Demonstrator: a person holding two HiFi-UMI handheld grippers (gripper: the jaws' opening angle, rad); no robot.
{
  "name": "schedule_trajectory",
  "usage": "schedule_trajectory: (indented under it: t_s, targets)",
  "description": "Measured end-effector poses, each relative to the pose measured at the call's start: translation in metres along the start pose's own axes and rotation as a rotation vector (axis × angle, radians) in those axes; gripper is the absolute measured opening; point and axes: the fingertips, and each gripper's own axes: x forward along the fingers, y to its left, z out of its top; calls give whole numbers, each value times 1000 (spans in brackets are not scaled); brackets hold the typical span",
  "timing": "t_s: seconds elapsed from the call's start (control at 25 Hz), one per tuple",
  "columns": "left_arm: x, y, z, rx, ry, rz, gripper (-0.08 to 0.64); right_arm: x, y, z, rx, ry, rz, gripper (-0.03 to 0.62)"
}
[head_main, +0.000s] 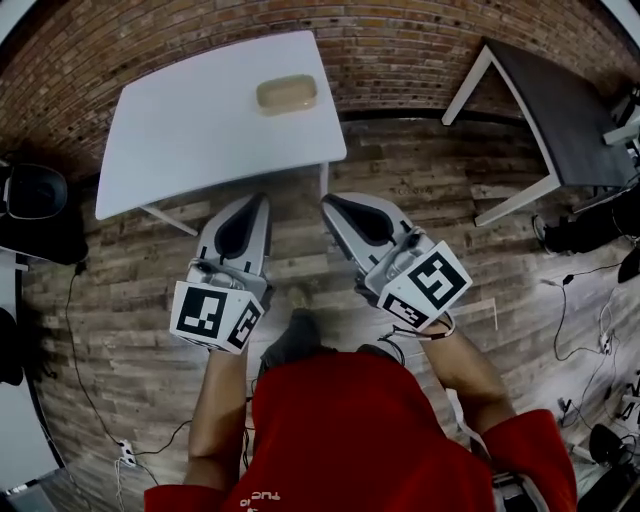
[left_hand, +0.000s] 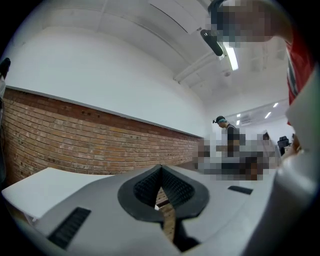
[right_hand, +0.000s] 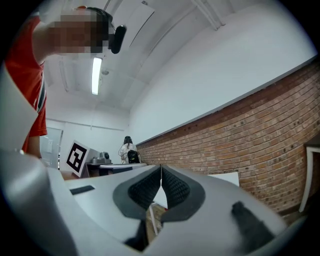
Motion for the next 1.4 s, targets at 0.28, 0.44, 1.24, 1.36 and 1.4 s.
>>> schedule_trajectory:
  t_s: [0.28,0.44,1.24,1.36,1.4]
  targets:
    - [53,82,2,10,8,-50,14,84,-49,-4,-15,7,-55,31]
    - [83,121,-4,-6,17,-85,14,125,-77,-12,-7,25,-83,31]
    - [182,205,-21,-45,17,-154,14,210,-175,-26,-24,73,-130,32]
    - [205,215,-25,-43,18,-135,14,220,-196,-28,-40,76,-108,31]
    - [213,218,-27,-44,20,-129,14,224,-204,-29,-42,77,-101,32]
